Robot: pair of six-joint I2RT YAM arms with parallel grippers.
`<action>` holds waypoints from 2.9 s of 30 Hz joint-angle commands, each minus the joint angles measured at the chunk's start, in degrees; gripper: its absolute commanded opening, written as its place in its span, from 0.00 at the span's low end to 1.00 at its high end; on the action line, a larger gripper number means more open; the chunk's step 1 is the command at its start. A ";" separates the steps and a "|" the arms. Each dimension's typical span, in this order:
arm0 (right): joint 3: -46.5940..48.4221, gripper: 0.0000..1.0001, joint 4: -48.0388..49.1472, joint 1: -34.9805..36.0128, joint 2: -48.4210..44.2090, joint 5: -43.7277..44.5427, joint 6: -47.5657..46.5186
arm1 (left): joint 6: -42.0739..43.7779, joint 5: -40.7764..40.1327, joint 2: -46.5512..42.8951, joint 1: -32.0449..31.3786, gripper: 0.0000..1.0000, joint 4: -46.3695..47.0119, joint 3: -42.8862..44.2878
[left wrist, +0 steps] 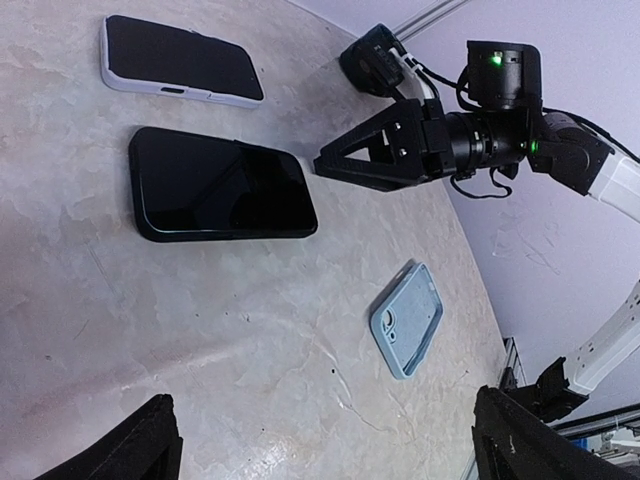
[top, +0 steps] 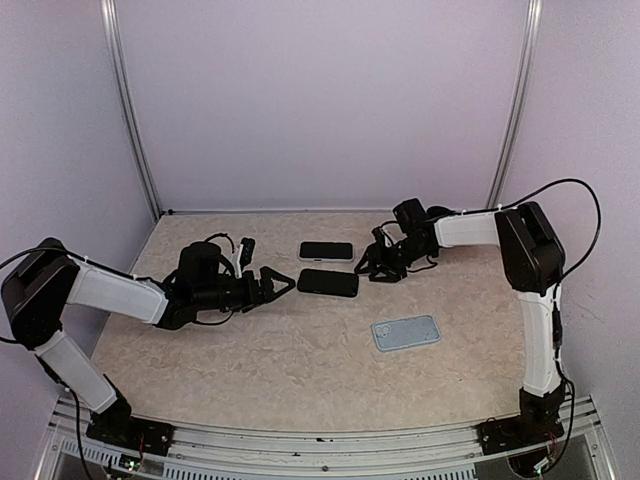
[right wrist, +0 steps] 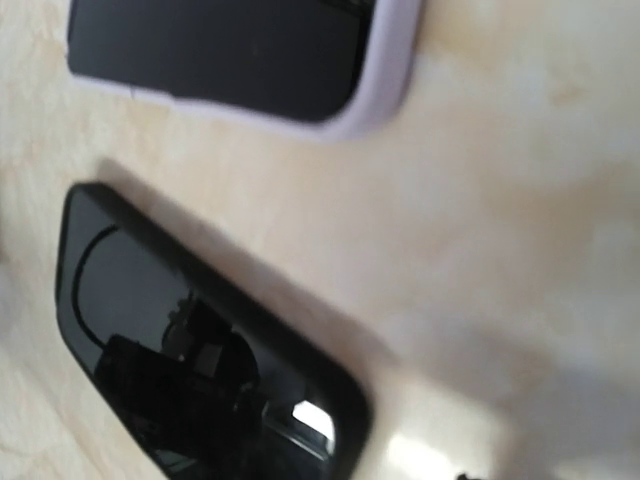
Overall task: Put the phone into the phone case
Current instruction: Place the phone with the phone case at the center of the board, then move the phone with the phone case to the center of the board.
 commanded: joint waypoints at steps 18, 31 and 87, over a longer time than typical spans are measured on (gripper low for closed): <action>-2.45 0.57 5.80 3.36 0.56 -8.21 -0.80 | -0.28 0.24 0.04 -0.03 0.99 0.97 -0.10; 0.27 0.57 5.21 3.48 2.56 -7.47 -0.75 | -0.36 0.13 -0.06 -0.15 0.99 1.08 -0.53; -43.47 0.98 7.03 -5.48 -34.74 7.88 -7.46 | 12.67 2.41 17.92 -23.48 0.99 -18.33 27.18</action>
